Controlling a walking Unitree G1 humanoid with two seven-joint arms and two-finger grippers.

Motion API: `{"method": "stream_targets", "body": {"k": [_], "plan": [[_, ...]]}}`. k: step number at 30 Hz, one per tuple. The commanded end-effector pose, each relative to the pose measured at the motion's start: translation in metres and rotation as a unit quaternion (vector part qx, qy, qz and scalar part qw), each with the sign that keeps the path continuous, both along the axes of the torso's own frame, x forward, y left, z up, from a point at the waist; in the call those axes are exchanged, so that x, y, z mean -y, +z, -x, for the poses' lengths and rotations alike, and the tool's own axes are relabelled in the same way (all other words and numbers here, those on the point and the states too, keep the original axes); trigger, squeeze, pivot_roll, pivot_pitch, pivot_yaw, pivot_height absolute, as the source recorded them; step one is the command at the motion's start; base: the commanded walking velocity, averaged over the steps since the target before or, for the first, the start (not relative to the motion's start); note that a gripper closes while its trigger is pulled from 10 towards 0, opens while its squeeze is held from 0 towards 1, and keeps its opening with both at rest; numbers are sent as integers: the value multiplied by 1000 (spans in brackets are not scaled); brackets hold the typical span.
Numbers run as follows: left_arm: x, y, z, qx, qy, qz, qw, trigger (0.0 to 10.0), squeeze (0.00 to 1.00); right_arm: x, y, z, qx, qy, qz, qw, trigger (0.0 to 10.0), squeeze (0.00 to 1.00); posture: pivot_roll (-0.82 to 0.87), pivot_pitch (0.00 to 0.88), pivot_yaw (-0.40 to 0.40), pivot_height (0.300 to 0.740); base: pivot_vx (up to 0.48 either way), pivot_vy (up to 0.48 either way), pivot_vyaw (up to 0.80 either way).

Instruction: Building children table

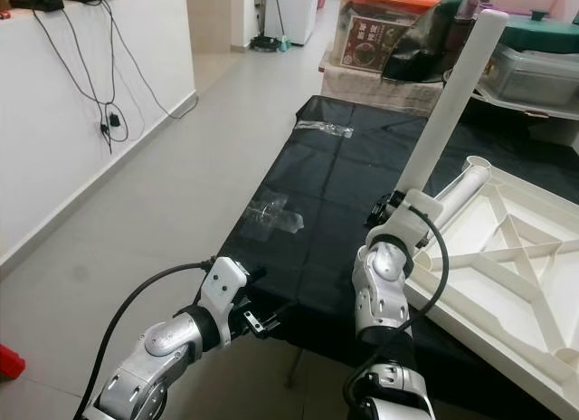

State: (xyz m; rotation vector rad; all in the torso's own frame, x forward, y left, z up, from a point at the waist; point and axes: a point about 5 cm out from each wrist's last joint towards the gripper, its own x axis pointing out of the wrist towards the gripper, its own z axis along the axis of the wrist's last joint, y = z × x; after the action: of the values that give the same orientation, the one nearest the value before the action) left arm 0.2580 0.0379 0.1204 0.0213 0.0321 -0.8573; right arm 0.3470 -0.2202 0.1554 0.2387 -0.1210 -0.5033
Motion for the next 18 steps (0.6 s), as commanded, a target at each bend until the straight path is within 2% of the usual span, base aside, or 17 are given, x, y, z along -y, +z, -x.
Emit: {"method": "stream_targets", "body": {"k": [1, 4, 5, 7, 9, 10, 11, 12, 13, 15, 17, 18], "plan": [[1, 1, 1, -1, -3, 0, 1000, 10000, 0, 0, 3, 0, 23, 25, 1, 999, 10000, 0, 143, 0, -76, 740, 0, 0, 0], [1, 1, 1, -1, -3, 0, 1000, 10000, 0, -2, 8, -3, 42, 54, 5, 998, 10000, 0, 143, 0, -76, 740, 0, 0, 0], [1, 1, 1, 0, -3, 0, 1000, 10000, 0, -4, 14, -6, 54, 86, 7, 995, 10000, 0, 142, 0, -76, 740, 0, 0, 0], [1, 1, 1, 0, -3, 0, 1000, 10000, 0, -4, 14, -6, 54, 86, 7, 995, 10000, 0, 142, 0, -76, 740, 0, 0, 0], [2, 2, 1, 1, -4, 0, 1000, 10000, 0, -8, 23, -13, 66, 162, 22, 984, 10000, 0, 142, 0, -76, 740, 0, 0, 0], [2, 2, 1, 1, -4, 0, 1000, 10000, 0, -8, 23, -13, 66, 162, 22, 984, 10000, 0, 142, 0, -76, 740, 0, 0, 0], [2, 2, 1, 1, -4, 0, 1000, 10000, 0, -9, 27, -16, 66, 206, 32, 976, 10000, 0, 142, 0, -76, 740, 0, 0, 0], [2, 2, 1, 1, -4, 0, 1000, 10000, 0, -9, 27, -16, 66, 206, 32, 976, 10000, 0, 142, 0, -76, 740, 0, 0, 0], [2, 2, 1, 1, -4, 0, 1000, 10000, 0, -10, 29, -17, 65, 231, 38, 970, 10000, 0, 142, 0, -76, 740, 0, 0, 0], [2, 2, 1, 1, -4, 0, 1000, 10000, 0, -10, 29, -17, 65, 231, 38, 970, 10000, 0, 142, 0, -76, 740, 0, 0, 0], [2, 2, 1, 1, -4, 0, 1000, 10000, 0, -14, 32, -19, 55, 325, 34, 944, 10000, 0, 142, 0, -76, 740, 0, 0, 0], [2, 2, 1, 1, -4, 0, 1000, 10000, 0, -14, 32, -19, 55, 325, 34, 944, 10000, 0, 142, 0, -76, 740, 0, 0, 0]]}}
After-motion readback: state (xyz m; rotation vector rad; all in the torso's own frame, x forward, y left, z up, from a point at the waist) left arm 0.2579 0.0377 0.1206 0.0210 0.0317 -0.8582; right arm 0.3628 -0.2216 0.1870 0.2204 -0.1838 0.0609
